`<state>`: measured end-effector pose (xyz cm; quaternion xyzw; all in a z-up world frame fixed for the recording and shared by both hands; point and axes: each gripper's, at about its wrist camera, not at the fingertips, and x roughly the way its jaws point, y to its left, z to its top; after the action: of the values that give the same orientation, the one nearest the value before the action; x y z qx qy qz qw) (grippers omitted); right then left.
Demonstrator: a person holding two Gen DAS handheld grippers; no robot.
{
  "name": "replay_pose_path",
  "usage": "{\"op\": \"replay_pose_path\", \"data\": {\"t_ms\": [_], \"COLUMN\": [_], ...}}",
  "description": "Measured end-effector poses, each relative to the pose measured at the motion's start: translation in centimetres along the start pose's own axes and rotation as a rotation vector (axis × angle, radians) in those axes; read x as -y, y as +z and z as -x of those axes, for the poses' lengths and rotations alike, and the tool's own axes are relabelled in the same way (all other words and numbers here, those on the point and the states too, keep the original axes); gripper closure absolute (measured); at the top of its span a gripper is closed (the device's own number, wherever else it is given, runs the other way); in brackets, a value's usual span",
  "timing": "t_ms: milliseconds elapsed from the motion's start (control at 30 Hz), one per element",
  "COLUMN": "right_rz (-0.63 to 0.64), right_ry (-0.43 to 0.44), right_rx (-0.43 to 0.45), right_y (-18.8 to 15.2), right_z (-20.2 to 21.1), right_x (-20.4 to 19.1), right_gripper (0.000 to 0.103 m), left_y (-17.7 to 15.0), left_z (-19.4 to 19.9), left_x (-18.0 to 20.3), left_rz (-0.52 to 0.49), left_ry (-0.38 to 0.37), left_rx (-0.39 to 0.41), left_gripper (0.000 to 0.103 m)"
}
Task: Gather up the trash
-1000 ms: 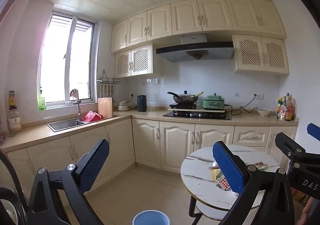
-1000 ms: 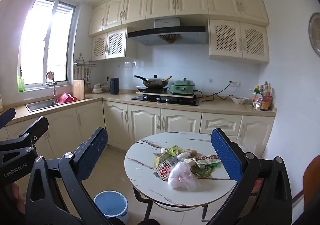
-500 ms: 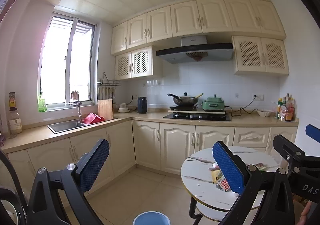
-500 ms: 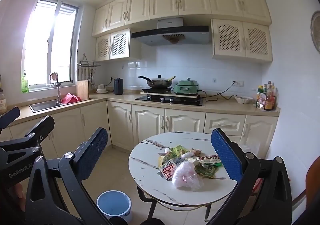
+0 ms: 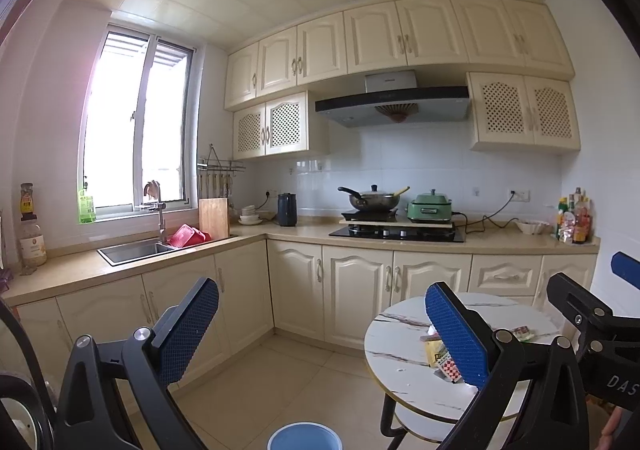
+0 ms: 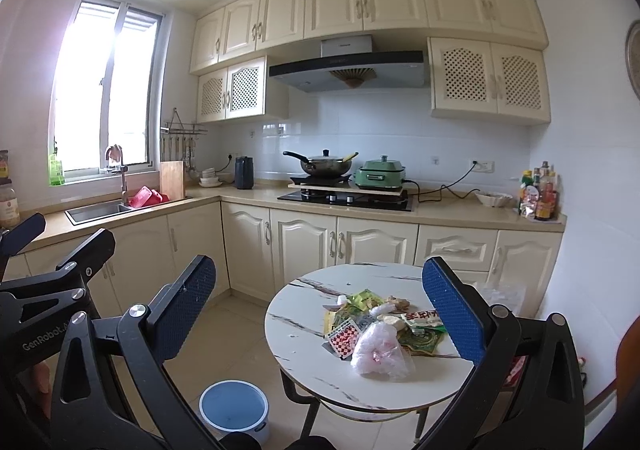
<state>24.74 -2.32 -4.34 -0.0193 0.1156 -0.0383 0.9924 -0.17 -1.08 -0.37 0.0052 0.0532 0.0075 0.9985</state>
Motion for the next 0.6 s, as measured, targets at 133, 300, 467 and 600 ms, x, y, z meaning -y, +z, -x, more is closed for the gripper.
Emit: {"op": "replay_pose_path", "data": {"t_ms": [133,300,467,600], "right_rz": [0.0,0.0,0.002,0.002], "right_ry": [0.002,0.004,0.006,0.007], "right_rx": [0.0,0.0,-0.002,-0.003], "right_y": [-0.1,-0.12,-0.16,-0.13], "right_z": [-0.01,-0.04,0.01,-0.01], "right_x": [-0.09,-0.17,-0.24,-0.23], "right_gripper": [0.0,0.0,0.0,0.0], "left_y": [-0.02,-0.05,-0.06,-0.06], "left_z": [-0.12,-0.16,-0.17,-0.17], "left_x": [-0.03,-0.06,-0.05,-0.05], "left_rz": [-0.001,-0.002,-0.001,-0.001], "left_ry": [-0.001,-0.002,-0.002,-0.003], "left_rx": [-0.001,0.0,-0.001,-0.001], "left_gripper": [0.001,0.001,0.001,0.001]}}
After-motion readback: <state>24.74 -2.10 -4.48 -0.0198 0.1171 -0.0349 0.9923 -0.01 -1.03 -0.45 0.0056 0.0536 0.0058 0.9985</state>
